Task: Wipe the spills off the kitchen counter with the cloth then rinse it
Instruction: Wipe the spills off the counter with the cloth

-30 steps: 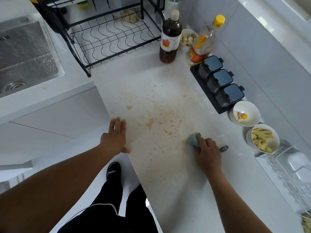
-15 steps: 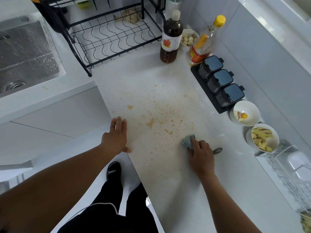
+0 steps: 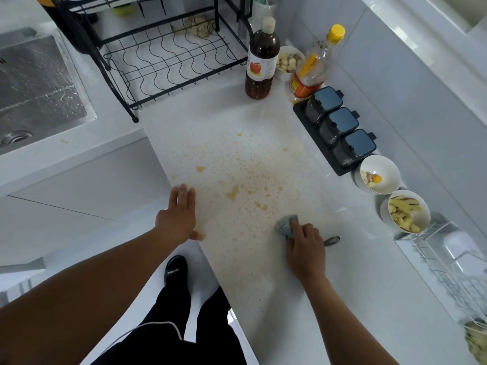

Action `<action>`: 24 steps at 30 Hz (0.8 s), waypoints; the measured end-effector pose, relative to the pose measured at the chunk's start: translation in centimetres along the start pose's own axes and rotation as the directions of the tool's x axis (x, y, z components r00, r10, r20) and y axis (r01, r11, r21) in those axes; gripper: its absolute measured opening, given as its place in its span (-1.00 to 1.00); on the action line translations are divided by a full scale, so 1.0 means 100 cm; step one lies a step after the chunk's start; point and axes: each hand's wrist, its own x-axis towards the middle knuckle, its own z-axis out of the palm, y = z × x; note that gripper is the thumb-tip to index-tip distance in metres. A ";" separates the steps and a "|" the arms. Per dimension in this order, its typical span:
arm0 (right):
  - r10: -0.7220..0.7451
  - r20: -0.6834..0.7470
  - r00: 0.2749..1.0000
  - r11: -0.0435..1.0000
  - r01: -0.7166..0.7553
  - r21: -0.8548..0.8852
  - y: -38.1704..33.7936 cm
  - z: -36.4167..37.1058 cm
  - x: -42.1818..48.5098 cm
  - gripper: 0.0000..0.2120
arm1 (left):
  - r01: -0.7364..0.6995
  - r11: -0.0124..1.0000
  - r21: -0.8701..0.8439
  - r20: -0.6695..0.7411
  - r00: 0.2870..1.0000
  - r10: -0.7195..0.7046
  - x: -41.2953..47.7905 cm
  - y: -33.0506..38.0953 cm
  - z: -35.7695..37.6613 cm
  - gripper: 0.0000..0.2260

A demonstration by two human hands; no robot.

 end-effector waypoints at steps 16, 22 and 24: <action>0.007 0.003 1.000 0.999 -0.007 -0.046 -0.021 0.004 -0.005 -0.62 | -0.007 1.000 -0.010 -0.025 1.000 0.007 -0.004 0.001 -0.001 0.18; 0.182 -0.034 0.983 0.983 -0.182 -0.003 -0.036 0.005 -0.011 -0.65 | -0.007 0.999 -0.036 -0.017 1.000 0.007 -0.006 0.000 -0.002 0.17; -0.070 0.027 0.997 0.997 0.071 -0.022 -0.037 0.008 -0.016 -0.61 | -0.010 0.999 -0.049 -0.016 1.000 0.009 -0.005 0.001 -0.002 0.17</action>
